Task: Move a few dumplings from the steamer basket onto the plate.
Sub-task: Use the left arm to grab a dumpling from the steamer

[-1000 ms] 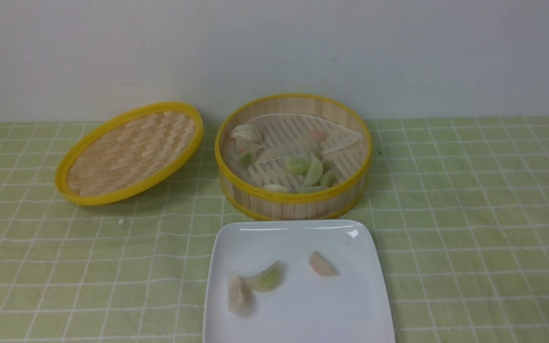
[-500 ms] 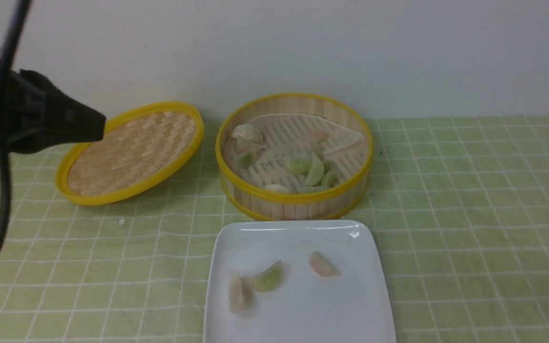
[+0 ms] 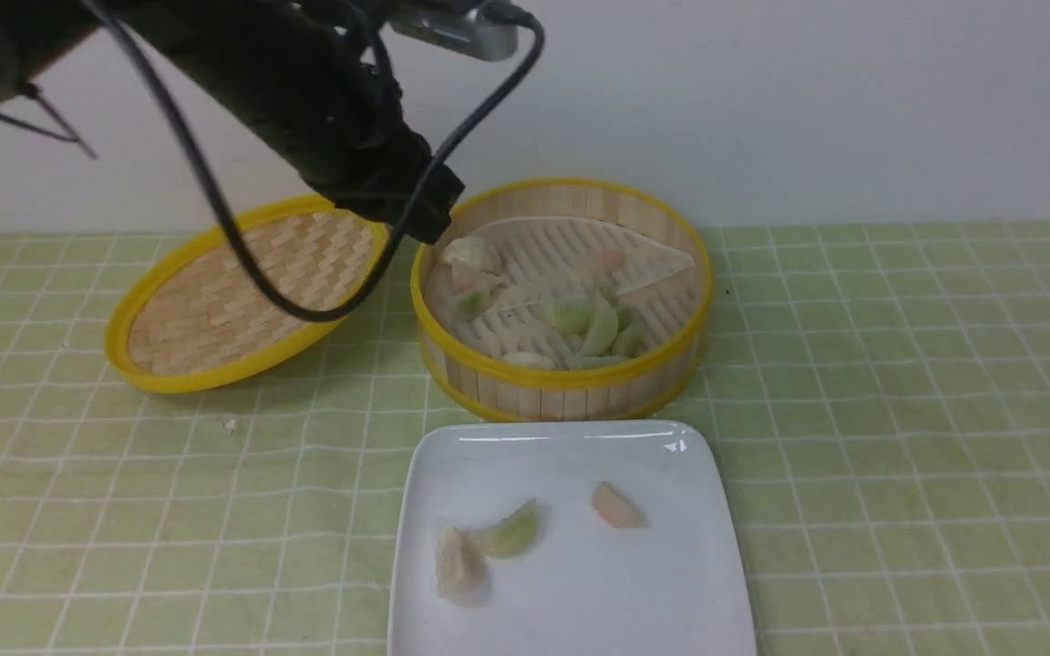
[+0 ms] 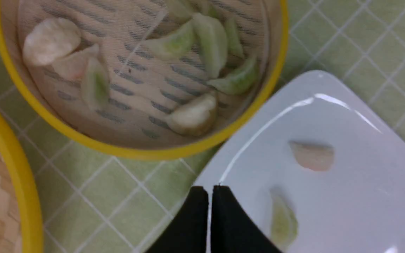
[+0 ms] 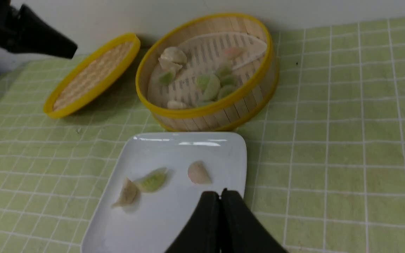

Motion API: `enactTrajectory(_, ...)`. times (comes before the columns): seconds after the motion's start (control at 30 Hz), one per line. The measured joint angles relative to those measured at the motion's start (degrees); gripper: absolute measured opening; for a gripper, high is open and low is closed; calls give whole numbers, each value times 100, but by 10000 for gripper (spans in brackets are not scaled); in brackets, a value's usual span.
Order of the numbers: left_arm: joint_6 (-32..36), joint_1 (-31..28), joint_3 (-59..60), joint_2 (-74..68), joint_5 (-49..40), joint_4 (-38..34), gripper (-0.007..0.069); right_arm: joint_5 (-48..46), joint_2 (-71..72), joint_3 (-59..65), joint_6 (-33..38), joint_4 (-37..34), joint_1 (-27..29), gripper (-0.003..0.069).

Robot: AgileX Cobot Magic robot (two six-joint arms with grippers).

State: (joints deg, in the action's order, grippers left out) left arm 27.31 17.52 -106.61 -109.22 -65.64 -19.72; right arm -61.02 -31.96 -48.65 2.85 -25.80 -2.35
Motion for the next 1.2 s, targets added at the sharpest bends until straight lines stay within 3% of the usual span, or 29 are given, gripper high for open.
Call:
enactTrajectory(0.17, -7, 214, -1021, -1223, 8, 625, 81, -54, -127, 0, 15, 0, 0, -14)
enactTrajectory(0.43, -529, 301, -1692, -2421, 486, 1288, 341, -81, -127, -11, 16, 38, 0, -14)
enactTrajectory(0.57, -619, 301, -1698, -2617, 766, 1379, 388, -82, -127, -11, 16, 44, 0, -14)
enactTrajectory(0.87, -686, 303, -1698, -3049, 1112, 1626, 391, -108, -127, -11, 88, 44, 0, -14)
enactTrajectory(0.97, -775, 310, -1740, -3074, 1130, 1778, 344, -171, -127, -11, 122, 44, 0, -14)
enactTrajectory(1.07, -827, 314, -1741, -3086, 1153, 1862, 211, -216, -127, -11, 132, 44, 0, -14)
enactTrajectory(1.2, -875, 314, -1813, -3081, 1012, 1829, 185, -287, -127, -11, 145, 49, 0, -14)
